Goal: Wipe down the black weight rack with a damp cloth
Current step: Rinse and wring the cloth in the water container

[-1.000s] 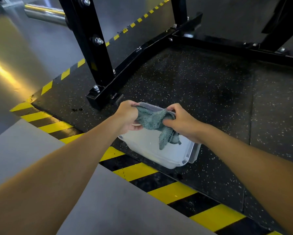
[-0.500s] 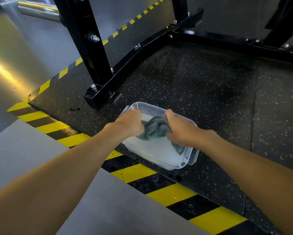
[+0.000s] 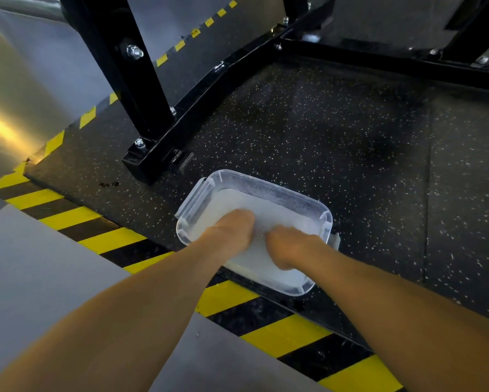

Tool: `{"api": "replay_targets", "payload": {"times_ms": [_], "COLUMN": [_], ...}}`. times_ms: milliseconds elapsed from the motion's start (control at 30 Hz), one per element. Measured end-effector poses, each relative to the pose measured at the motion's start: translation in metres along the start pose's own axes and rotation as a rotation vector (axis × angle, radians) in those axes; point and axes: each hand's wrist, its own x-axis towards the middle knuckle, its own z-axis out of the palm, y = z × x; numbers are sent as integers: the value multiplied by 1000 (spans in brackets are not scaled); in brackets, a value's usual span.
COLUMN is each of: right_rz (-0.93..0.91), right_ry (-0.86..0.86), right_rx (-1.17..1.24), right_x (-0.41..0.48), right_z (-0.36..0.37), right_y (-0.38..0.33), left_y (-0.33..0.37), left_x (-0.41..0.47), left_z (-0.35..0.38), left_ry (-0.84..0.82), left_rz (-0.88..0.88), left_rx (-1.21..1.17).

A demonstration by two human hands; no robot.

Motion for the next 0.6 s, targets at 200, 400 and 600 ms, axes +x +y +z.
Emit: {"api": "replay_targets", "payload": {"times_ms": [200, 400, 600], "right_rz": [331, 272, 204], "right_ry": [192, 266, 327], "right_rx": [1008, 1302, 826], "right_x": [24, 6, 3], "right_z": [5, -8, -5], "right_y": [-14, -26, -7], "left_y": [18, 14, 10], "left_x": [6, 1, -11], "left_z": [0, -7, -21], "left_ry": [-163, -135, -237], "left_rz": [-240, -305, -258], "left_rx": [-713, -1232, -1168]}}
